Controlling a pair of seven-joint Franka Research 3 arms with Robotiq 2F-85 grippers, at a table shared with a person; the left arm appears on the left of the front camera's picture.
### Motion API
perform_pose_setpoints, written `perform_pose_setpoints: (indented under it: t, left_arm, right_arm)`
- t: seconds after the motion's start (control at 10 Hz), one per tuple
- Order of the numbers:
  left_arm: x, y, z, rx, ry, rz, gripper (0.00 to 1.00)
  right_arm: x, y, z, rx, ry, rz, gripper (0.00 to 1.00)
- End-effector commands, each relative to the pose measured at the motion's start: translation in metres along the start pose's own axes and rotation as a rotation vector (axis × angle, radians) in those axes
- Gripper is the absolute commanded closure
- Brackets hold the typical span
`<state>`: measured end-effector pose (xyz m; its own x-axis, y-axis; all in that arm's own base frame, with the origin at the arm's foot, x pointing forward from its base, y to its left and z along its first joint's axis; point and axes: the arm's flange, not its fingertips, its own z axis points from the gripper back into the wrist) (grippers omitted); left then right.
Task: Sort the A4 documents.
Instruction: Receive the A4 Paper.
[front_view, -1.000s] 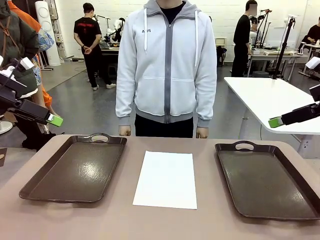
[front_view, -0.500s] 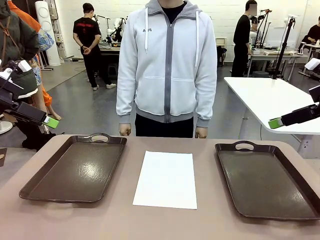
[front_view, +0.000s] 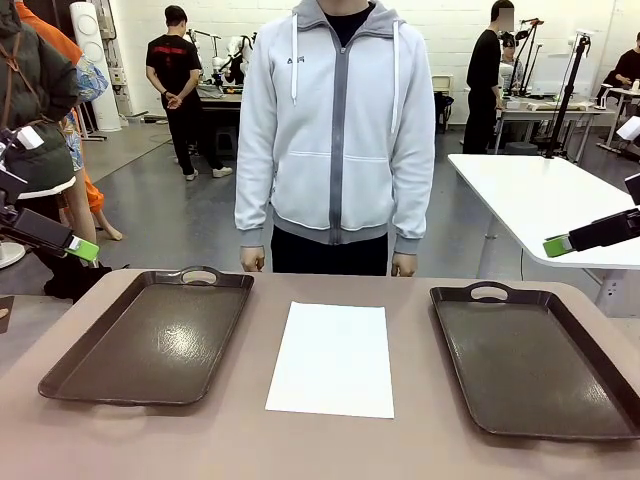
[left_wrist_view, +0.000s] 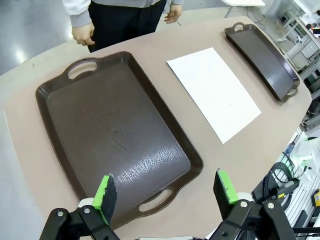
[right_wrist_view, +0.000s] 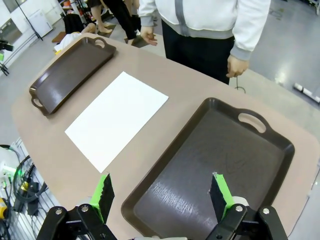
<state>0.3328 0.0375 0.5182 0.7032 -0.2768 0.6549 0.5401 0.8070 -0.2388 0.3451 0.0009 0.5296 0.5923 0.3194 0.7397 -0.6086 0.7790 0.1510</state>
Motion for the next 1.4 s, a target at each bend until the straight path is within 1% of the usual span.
perform_pose_setpoints:
  t: [0.0,1.3]
  left_arm:
    - [0.0026,-0.0037,-0.0020,-0.005,-0.003,-0.010,0.00]
    - [0.0026,-0.0037,-0.0020,-0.005,-0.003,-0.010,0.00]
  right_arm:
    - [0.0005,0.0014,-0.0015,0.007,0.001,0.003,0.00]
    - [0.0005,0.0014,-0.0015,0.007,0.001,0.003,0.00]
